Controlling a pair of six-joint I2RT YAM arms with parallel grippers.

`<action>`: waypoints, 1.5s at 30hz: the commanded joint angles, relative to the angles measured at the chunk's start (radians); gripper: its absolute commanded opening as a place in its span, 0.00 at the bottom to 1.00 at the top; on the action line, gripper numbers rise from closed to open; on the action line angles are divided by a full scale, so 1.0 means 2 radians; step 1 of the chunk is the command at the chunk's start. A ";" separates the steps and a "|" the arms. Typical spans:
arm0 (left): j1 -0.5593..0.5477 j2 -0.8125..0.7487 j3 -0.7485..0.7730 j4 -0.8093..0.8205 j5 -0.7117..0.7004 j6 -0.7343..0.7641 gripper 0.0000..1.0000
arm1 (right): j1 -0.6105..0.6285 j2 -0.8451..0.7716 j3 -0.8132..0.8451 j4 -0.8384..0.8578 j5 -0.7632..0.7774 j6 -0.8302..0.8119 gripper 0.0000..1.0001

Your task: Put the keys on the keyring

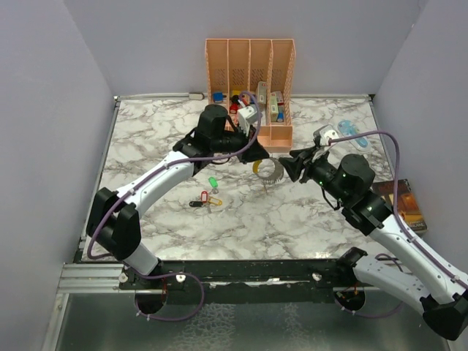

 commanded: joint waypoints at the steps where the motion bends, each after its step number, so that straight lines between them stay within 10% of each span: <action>1: -0.020 -0.032 0.023 -0.109 -0.013 0.105 0.00 | 0.002 -0.017 -0.001 -0.045 0.014 -0.003 0.40; 20: -0.046 -0.043 0.061 -0.243 -0.011 0.218 0.00 | 0.002 -0.046 -0.063 -0.030 -0.054 0.042 0.31; 45: -0.049 -0.212 -0.251 0.092 -0.042 0.532 0.00 | 0.002 -0.046 -0.097 0.002 -0.131 0.005 0.28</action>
